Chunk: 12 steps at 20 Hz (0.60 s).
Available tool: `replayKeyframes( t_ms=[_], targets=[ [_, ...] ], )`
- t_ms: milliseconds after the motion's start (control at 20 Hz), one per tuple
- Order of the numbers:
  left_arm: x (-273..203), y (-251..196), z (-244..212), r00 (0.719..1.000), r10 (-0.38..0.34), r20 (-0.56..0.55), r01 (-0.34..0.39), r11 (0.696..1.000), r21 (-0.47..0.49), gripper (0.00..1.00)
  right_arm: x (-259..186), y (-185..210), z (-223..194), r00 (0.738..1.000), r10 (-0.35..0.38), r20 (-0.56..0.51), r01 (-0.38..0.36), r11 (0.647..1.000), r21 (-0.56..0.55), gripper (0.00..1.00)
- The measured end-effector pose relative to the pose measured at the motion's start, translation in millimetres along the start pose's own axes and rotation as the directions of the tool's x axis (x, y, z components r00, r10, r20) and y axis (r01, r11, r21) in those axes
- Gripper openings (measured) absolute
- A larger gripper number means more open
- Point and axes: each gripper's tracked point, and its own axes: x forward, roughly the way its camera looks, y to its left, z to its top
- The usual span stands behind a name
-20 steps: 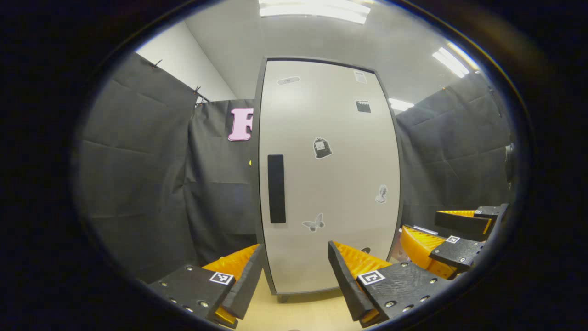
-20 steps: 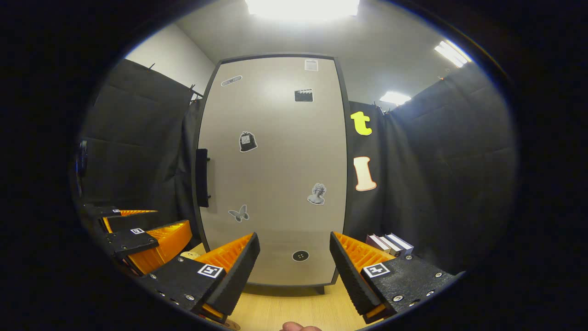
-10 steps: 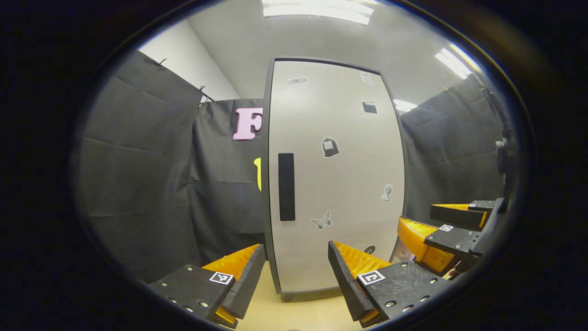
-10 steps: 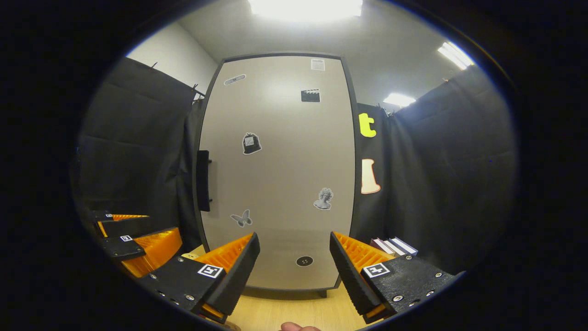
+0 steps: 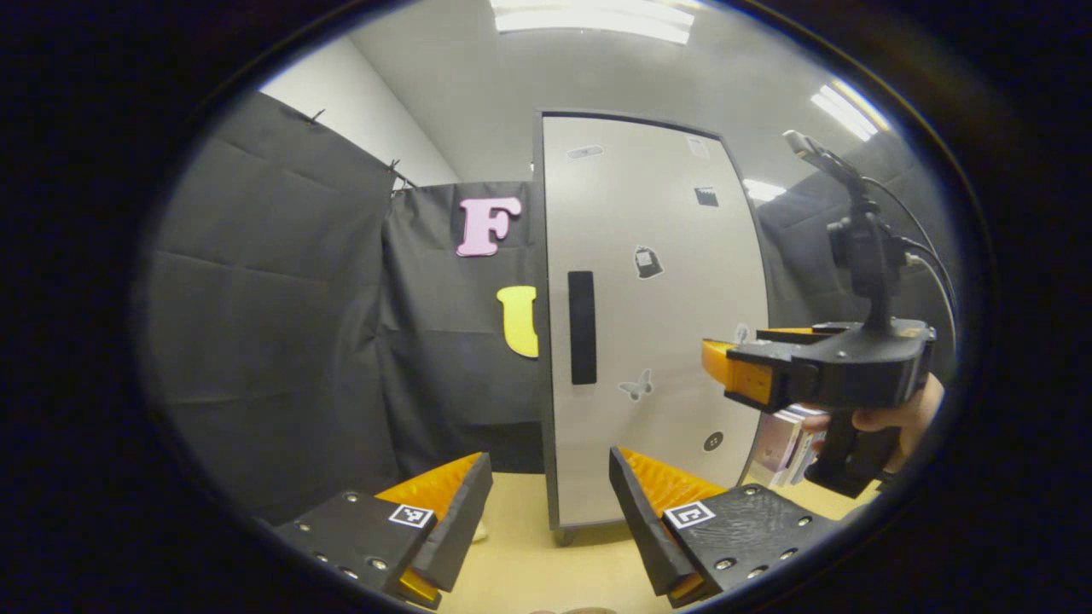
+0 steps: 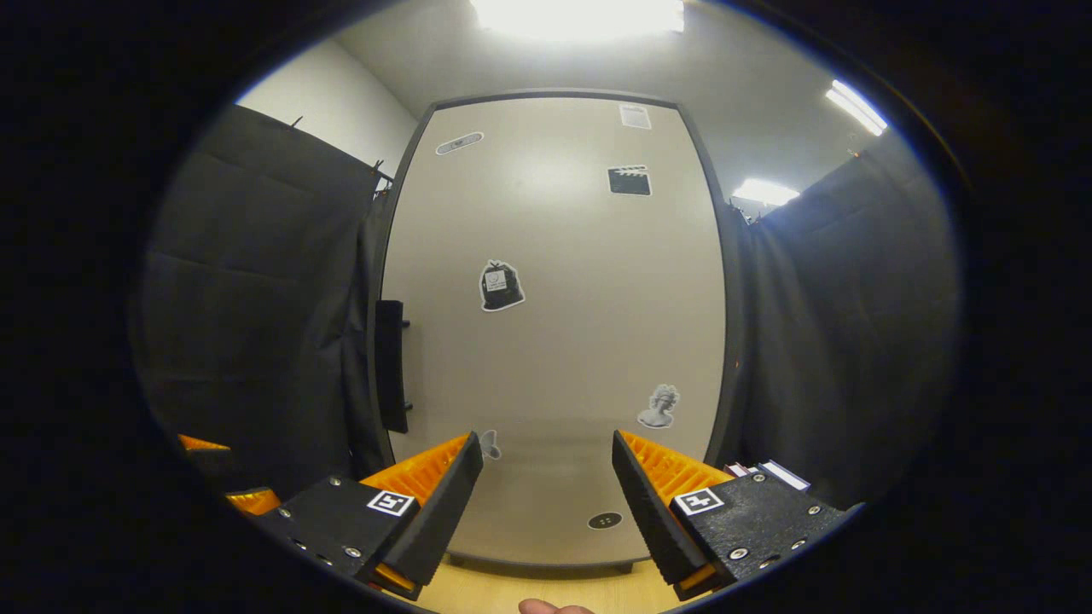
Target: Open the cabinet door with the right hand, grasp the bottle in the cabinet with the left hand and place it on the coaster, then close the cabinet door with the right hand.
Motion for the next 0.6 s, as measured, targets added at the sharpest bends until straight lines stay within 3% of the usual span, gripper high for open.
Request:
replayKeyframes(
  t_ms=[100,150,400,500,550,600],
  targets=[
    [-10,19,-7,0.999,0.034,-0.013,-0.033,0.999,0.012,0.8,14,19,6,0.999,0.032,-0.005,-0.032,0.999,0.02,0.95],
    [-14,28,-11,0.998,0.052,-0.022,-0.052,0.999,0.017,0.85,19,29,10,0.999,0.048,-0.001,-0.048,0.999,0.022,0.95],
    [-37,75,-26,0.989,0.135,-0.053,-0.134,0.991,0.012,0.8,41,83,23,0.993,0.118,0.032,-0.118,0.993,0.008,0.94],
    [-45,91,-31,0.984,0.164,-0.061,-0.164,0.986,0.01,0.8,51,103,22,0.989,0.144,0.024,-0.145,0.989,0.005,0.94],
    [-50,97,-33,0.982,0.178,-0.064,-0.178,0.984,0.007,0.85,56,113,20,0.987,0.157,0.018,-0.157,0.988,0.006,0.94],
    [-54,101,-35,0.98,0.186,-0.068,-0.187,0.982,0.002,0.8,64,120,19,0.986,0.164,0.008,-0.165,0.986,0.005,0.94]
  ],
)
